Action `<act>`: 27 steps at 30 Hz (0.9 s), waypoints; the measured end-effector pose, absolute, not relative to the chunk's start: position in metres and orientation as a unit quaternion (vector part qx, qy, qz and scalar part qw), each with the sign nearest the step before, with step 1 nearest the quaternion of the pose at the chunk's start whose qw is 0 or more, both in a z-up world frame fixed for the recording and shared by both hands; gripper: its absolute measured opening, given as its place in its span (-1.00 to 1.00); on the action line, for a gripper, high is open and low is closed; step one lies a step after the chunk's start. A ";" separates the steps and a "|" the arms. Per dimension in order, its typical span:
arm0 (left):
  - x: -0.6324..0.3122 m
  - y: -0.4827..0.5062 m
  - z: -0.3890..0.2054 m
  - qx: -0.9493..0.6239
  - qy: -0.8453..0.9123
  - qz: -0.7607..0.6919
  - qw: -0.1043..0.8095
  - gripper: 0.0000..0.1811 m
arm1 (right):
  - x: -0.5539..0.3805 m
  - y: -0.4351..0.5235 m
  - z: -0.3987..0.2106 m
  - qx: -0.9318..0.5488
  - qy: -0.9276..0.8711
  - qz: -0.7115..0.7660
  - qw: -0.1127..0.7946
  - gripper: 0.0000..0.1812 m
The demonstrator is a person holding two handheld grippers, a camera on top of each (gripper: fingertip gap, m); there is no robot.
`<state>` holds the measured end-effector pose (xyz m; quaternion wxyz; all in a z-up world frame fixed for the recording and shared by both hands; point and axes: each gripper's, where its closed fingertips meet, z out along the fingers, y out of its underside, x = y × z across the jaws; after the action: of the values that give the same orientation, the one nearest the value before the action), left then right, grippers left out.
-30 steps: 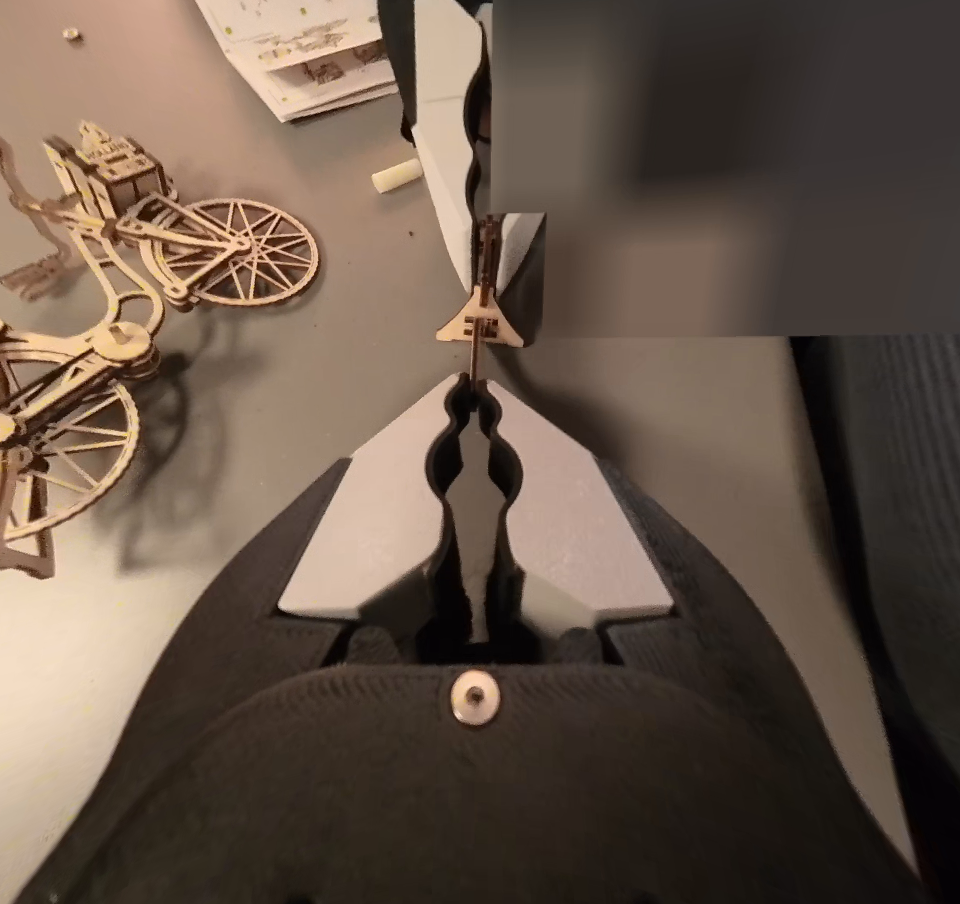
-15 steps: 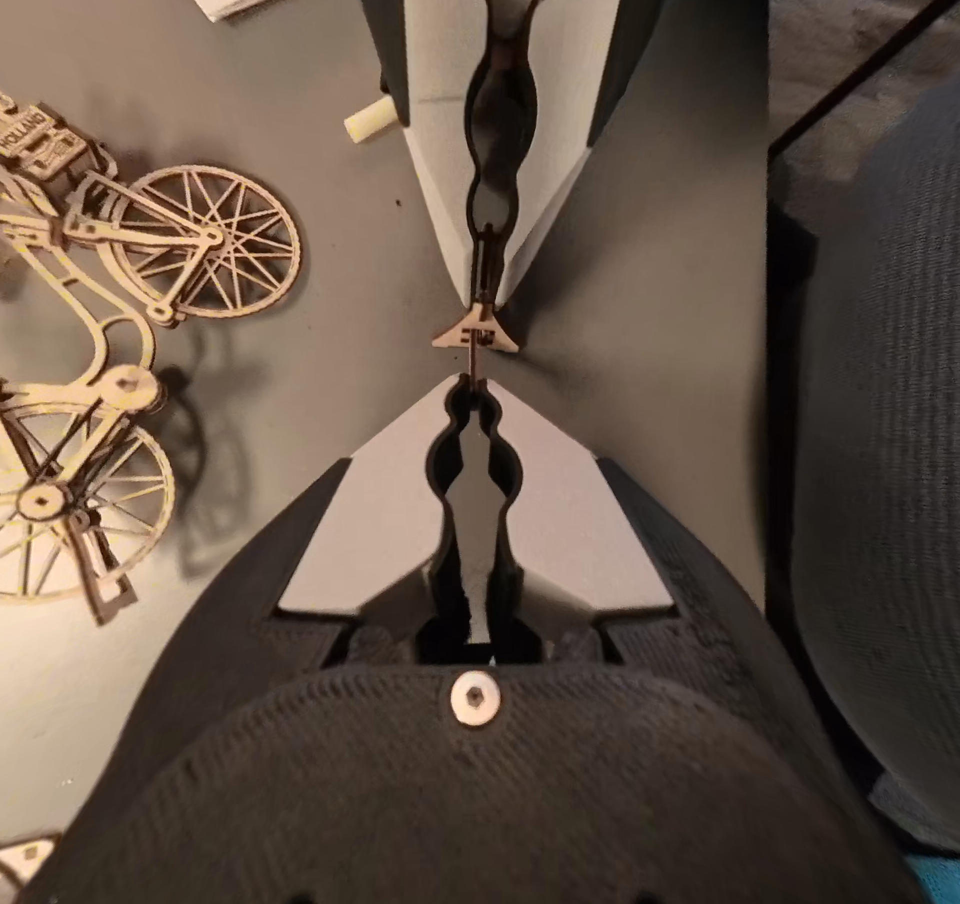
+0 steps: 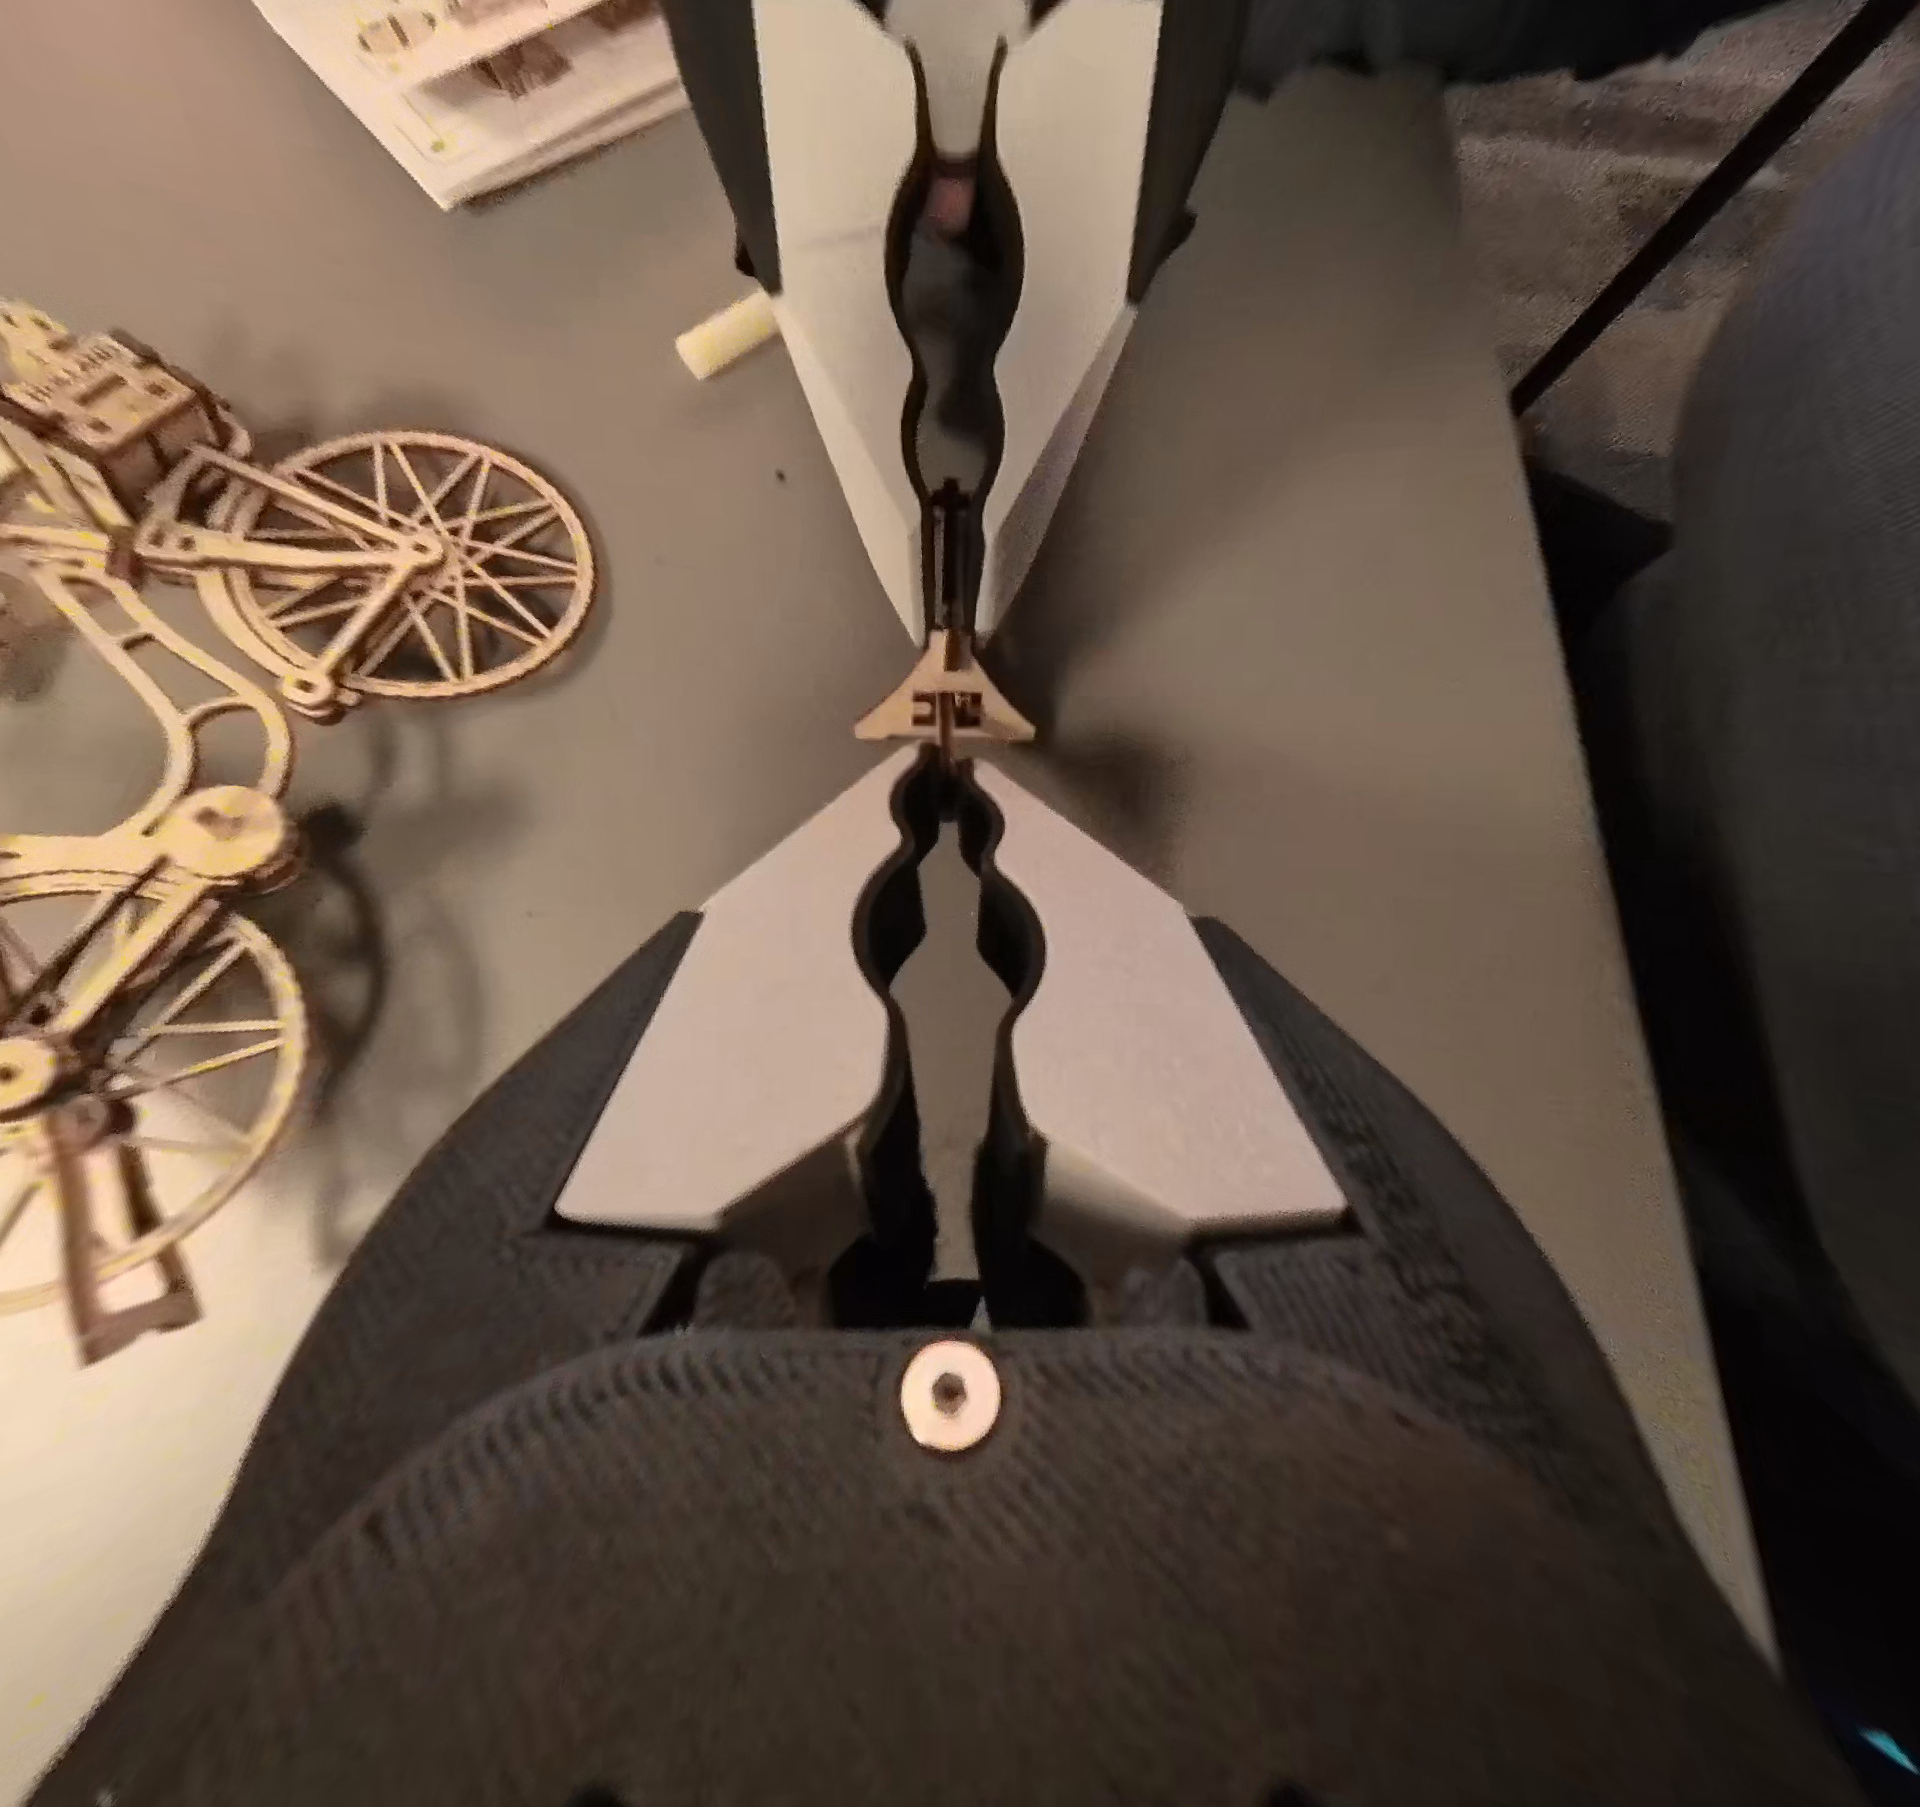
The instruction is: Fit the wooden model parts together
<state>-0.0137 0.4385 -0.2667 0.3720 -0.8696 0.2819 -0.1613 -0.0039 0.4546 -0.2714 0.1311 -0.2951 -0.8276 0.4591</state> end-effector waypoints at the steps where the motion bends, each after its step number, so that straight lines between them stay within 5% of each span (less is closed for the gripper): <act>1: -0.012 0.440 -0.273 -0.867 0.285 -0.154 0.377 -0.97 | -0.004 0.454 -0.271 -0.294 -0.828 0.459 0.131 -0.95; 12: -0.002 0.451 -0.282 -0.855 0.279 -0.160 0.406 -0.97 | -0.004 0.454 -0.271 -0.297 -0.826 0.460 0.131 -0.95; 17: -0.002 0.443 -0.287 -0.868 0.253 -0.185 0.385 -0.68 | -0.004 0.457 -0.261 -0.302 -0.812 0.481 0.135 -0.79; 27: -0.007 0.443 -0.274 -0.856 0.243 -0.193 0.413 -0.82 | 0.013 0.491 -0.263 -0.297 -0.826 0.459 0.140 -0.56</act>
<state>-0.0067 0.4427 -0.2735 0.4126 -0.8565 0.2429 -0.1928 0.0130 0.4906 -0.2630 0.1399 -0.2972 -0.8255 0.4589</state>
